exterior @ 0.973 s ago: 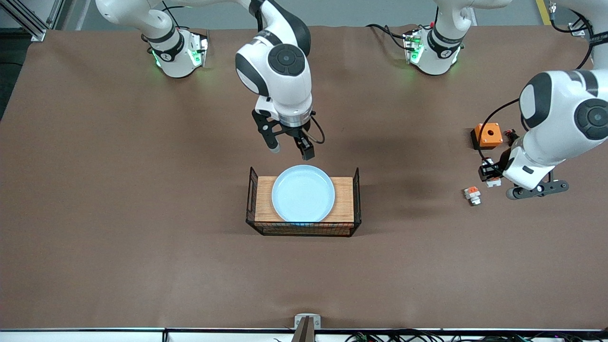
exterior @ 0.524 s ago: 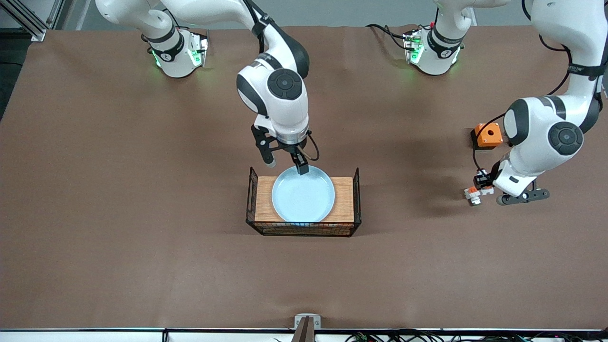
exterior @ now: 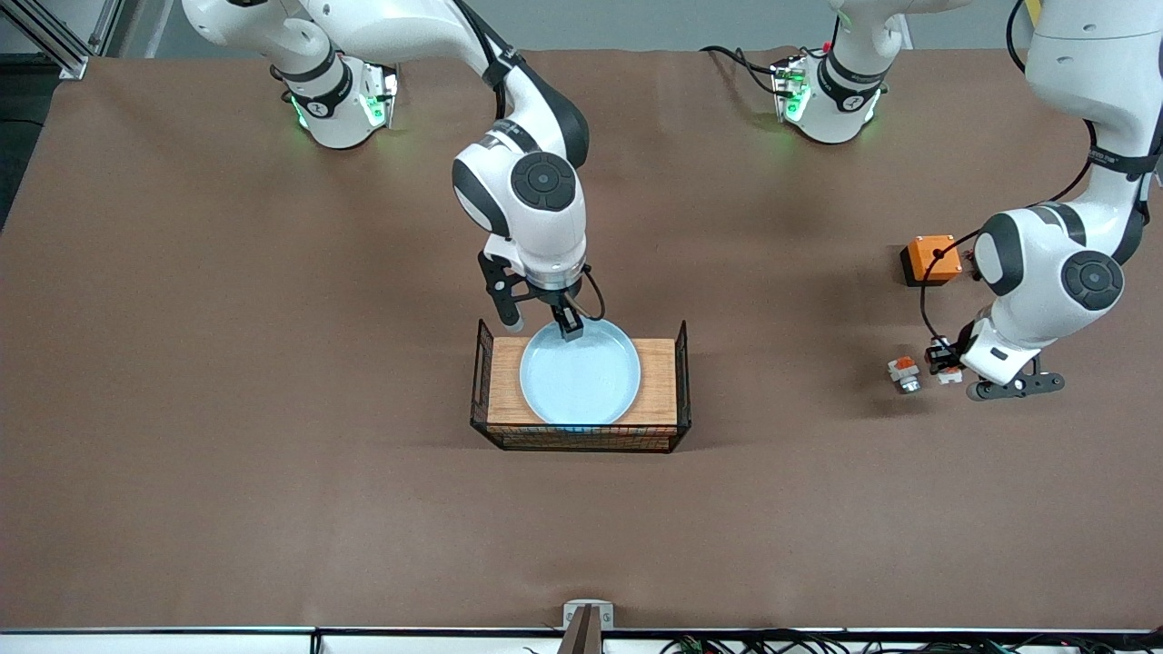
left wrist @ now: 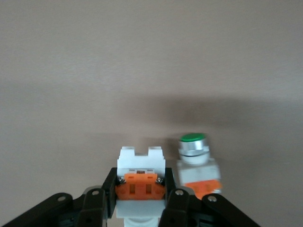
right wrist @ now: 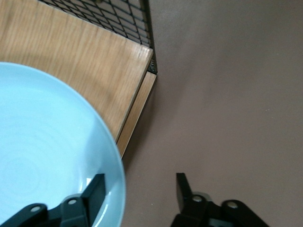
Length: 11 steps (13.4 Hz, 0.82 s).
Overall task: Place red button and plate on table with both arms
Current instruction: 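Place the button with the left gripper while the right gripper grips the plate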
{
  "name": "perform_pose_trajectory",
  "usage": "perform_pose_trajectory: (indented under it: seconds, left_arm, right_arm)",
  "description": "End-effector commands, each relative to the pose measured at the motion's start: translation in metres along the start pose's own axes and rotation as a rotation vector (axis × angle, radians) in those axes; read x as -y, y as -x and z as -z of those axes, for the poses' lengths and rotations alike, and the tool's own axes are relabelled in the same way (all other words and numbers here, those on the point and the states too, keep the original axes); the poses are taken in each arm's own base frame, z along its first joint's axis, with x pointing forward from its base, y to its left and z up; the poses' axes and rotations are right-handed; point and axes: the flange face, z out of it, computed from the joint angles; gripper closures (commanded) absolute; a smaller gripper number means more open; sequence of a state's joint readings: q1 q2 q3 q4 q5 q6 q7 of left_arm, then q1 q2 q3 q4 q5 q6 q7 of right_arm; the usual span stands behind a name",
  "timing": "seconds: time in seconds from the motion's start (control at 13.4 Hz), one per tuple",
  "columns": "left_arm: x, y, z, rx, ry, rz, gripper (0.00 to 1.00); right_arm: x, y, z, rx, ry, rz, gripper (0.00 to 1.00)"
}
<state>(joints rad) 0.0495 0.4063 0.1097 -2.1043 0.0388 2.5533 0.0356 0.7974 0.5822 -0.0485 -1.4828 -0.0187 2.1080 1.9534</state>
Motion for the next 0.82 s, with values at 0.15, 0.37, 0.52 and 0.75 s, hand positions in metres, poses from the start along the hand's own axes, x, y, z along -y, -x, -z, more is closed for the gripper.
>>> perform_pose_trajectory:
  seconds: [0.15,0.37,0.52,0.75]
  left_arm:
    - [0.017,-0.002,-0.018,-0.030,-0.007,-0.037,0.99]
    - [0.024,-0.002,-0.029,-0.035,-0.010,-0.037,0.94]
    - [0.024,-0.002,-0.029,-0.035,-0.009,-0.035,0.86]
    - [0.026,-0.004,-0.027,-0.039,-0.010,-0.032,0.52]
  right_arm:
    - [0.006,0.004,0.002,-0.001,-0.012,-0.005,0.44]
    - [0.006,0.004,0.001,-0.007,-0.013,0.006,0.55]
    - [0.007,0.006,0.004,-0.004,-0.018,0.035,0.66]
    - [0.008,0.006,0.006,-0.003,-0.023,0.041,0.80]
